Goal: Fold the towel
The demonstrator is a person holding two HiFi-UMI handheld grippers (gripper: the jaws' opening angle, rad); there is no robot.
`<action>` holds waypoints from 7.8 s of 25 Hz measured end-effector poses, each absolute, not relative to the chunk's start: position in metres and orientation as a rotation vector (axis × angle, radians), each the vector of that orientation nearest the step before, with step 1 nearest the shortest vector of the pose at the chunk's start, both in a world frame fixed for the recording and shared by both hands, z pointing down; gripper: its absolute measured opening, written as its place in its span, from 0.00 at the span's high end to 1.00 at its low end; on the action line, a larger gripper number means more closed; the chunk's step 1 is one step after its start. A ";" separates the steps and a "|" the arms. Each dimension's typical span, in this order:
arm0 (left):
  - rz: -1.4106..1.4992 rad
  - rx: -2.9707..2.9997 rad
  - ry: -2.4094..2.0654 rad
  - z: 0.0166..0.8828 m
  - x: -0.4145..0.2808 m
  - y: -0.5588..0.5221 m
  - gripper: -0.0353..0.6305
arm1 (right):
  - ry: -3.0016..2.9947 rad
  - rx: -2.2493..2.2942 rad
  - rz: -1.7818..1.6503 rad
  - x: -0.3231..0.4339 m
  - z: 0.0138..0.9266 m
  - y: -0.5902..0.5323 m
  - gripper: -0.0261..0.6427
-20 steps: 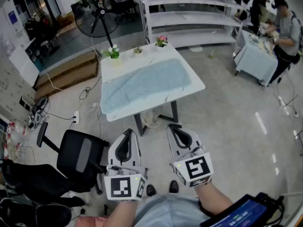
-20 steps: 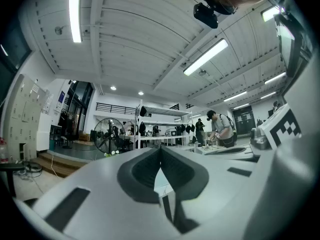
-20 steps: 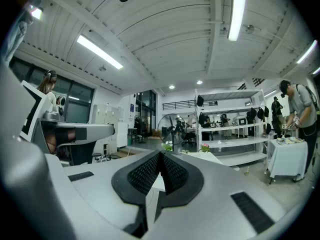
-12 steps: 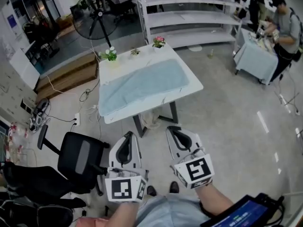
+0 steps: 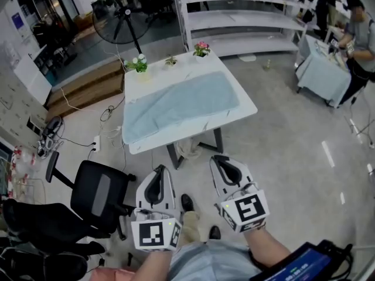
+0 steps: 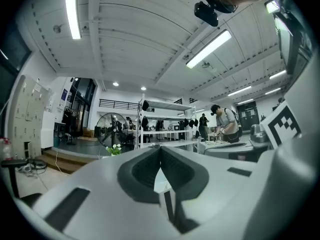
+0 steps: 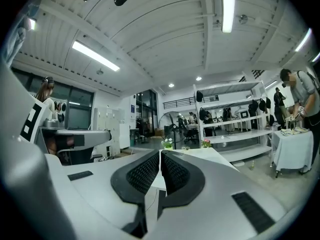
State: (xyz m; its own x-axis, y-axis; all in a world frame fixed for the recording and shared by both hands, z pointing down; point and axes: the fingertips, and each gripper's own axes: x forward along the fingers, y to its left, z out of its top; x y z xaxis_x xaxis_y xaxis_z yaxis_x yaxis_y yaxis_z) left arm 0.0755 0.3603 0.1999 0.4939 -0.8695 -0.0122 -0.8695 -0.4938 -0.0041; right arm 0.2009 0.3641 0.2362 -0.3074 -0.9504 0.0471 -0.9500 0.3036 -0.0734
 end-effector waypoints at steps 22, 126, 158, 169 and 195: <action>-0.074 -2.894 1.476 0.258 0.111 0.023 0.94 | 2.594 -1.982 -0.295 0.230 0.290 0.035 0.92; -1.386 -2.771 1.403 0.506 -0.014 -0.230 0.94 | 3.511 -1.388 -0.983 0.289 0.504 -0.036 0.72; -0.942 -3.221 1.579 0.436 -0.012 -0.021 0.93 | 3.381 -1.390 -0.915 0.273 0.478 -0.031 0.69; -0.419 -3.247 1.577 0.363 0.128 -0.092 0.93 | 2.949 -1.981 -0.935 0.496 0.442 -0.067 0.69; -0.535 -3.274 1.559 0.392 0.274 -0.119 0.93 | 2.759 -1.081 -1.466 0.549 0.502 -0.144 0.92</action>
State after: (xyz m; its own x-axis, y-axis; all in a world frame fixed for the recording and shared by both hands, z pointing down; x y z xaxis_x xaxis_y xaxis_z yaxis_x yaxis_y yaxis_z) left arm 0.2736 -0.1192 0.3917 0.6229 -0.6357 0.4560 -0.7818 -0.5283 0.3313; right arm 0.5495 -0.1436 0.5020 -0.7742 -0.4693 0.4248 -0.6147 0.3972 -0.6814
